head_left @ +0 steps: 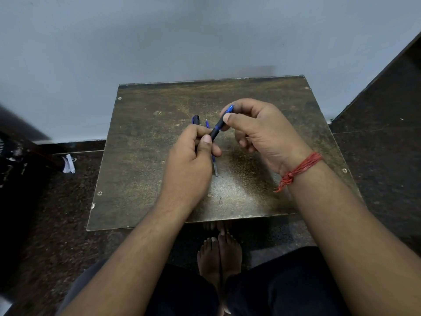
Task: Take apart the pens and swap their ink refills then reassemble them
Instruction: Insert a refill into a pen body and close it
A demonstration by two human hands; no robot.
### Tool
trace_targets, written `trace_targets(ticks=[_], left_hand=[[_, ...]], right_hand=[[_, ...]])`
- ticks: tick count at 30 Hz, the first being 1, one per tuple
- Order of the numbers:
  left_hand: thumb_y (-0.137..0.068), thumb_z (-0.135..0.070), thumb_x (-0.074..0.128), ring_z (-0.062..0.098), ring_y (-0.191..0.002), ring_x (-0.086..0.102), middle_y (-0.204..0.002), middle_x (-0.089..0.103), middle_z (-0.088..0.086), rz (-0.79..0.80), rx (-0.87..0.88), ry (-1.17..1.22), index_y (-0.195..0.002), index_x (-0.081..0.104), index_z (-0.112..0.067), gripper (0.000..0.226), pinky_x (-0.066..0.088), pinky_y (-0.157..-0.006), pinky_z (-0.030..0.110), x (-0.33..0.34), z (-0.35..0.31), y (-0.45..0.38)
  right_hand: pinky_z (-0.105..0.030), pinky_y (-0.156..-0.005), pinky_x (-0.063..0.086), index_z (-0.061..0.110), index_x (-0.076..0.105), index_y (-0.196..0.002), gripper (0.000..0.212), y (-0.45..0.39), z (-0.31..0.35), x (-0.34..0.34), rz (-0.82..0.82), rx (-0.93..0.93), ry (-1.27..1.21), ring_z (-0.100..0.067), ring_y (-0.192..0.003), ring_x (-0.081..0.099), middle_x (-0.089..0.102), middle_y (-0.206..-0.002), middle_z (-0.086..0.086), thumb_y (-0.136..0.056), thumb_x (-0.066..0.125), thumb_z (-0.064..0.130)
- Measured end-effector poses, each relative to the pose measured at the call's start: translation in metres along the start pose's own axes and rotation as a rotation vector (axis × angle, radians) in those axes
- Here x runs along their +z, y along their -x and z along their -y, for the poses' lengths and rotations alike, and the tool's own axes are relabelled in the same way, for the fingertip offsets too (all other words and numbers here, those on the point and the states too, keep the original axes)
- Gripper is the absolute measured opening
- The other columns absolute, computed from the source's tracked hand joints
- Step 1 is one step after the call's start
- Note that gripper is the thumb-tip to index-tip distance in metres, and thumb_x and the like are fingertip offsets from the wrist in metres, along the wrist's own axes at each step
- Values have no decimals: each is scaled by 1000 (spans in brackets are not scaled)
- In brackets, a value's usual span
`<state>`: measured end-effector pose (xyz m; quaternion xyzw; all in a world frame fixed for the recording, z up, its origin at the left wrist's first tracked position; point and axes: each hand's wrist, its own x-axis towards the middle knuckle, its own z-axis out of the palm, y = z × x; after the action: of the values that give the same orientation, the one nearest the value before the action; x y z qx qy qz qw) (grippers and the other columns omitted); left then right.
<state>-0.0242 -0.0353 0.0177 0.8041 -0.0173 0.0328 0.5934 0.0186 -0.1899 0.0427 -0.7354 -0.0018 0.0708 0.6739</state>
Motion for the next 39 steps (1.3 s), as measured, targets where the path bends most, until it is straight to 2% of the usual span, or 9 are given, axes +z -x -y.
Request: trace_targets(ticks=[8, 12, 16, 18, 23, 26, 30, 34, 39], left_hand=[[-104, -12, 49, -2, -46, 47, -74, 68, -17, 31, 29, -6, -95, 60, -24, 19, 34, -46, 9, 3, -2, 2], [-105, -13, 49, -4, -47, 47, -74, 68, -16, 22, 34, 12, -95, 60, -25, 19, 35, -47, 9, 2, -2, 1], [-105, -15, 48, -4, -48, 47, -74, 67, -16, 13, 32, 2, -92, 58, -30, 22, 35, -48, 9, 1, -1, 0], [-105, -14, 47, -4, -49, 48, -73, 67, -16, 9, 32, 3, -94, 59, -26, 20, 35, -48, 9, 1, 0, 0], [-105, -14, 48, -4, -49, 48, -73, 67, -18, 9, 29, 4, -94, 59, -27, 20, 35, -49, 9, 2, -1, 0], [-105, -14, 48, -4, -52, 50, -74, 68, -17, 18, 29, 10, -94, 59, -28, 21, 38, -50, 9, 2, -2, 1], [-105, -15, 48, -5, -57, 52, -74, 68, -17, 13, 26, 6, -95, 59, -28, 19, 40, -54, 9, 2, -2, 0], [-105, -15, 48, -4, -55, 51, -74, 67, -12, -1, 18, 7, -97, 60, -22, 17, 38, -53, 9, 2, -2, 0], [-105, -14, 48, -4, -52, 49, -75, 68, -10, 2, 18, 8, -96, 61, -22, 17, 36, -51, 9, 2, -2, 0]], right_hand=[[-17, -36, 28, 12, 52, -75, 27, 0, -1, 5, -25, -25, 88, -10, -39, 36, 44, -52, -1, -95, 64, 26], [-18, -36, 29, 10, 58, -84, 37, -1, -4, 0, -95, 0, 3, -8, -39, 38, 61, -63, 0, -91, 67, 45], [-16, -36, 24, 3, 64, -107, 21, -4, -5, -8, -28, 18, -301, -5, -38, 35, 75, -104, -11, -95, 65, 20], [-15, -35, 23, 1, 64, -114, 20, -4, -6, -9, 40, 26, -352, -3, -36, 33, 74, -112, -13, -96, 60, 7], [-14, -34, 22, 3, 62, -98, 7, -5, -8, 0, 20, 53, -347, -3, -34, 30, 71, -84, -11, -94, 64, 8], [-14, -34, 22, 13, 55, -81, 19, -5, -11, 4, -24, 65, -335, -4, -34, 31, 64, -66, -3, -90, 70, 18], [-15, -35, 23, 12, 61, -92, 22, -5, -12, 4, -7, 62, -290, -7, -39, 35, 70, -86, -10, -88, 70, 31], [-15, -34, 24, 4, 64, -112, 19, -5, -11, -3, 90, 75, -397, -3, -38, 37, 74, -111, -13, -94, 63, 11], [-14, -34, 24, 8, 65, -98, 5, -5, -11, -1, 112, 108, -429, -2, -36, 35, 75, -96, -10, -94, 63, 7]])
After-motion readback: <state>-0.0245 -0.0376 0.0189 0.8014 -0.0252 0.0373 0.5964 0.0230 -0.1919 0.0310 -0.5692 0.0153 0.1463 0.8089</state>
